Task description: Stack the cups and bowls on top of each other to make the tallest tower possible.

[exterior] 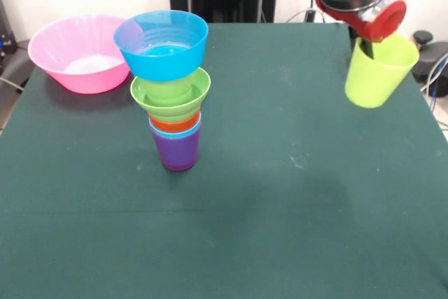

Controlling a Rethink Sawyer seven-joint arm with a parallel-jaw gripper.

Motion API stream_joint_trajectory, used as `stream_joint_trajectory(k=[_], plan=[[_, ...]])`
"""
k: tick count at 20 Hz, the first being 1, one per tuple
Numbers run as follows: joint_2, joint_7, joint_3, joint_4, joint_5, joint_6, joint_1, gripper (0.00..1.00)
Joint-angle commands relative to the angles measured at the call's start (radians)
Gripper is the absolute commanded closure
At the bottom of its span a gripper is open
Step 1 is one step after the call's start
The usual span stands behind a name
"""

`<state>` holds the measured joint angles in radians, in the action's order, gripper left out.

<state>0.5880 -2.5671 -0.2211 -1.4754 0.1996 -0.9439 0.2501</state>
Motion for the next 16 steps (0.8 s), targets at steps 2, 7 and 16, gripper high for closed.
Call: stream_joint_trajectory(k=[2,7,16], plan=[[0.037,0.185,-0.189,0.104,0.002,-0.274,0.038,1.0],[0.078,0.173,-0.213,0.179,-0.012,-0.394,0.06,1.0],[0.143,0.226,-0.264,0.21,-0.021,-0.485,0.121,1.0]])
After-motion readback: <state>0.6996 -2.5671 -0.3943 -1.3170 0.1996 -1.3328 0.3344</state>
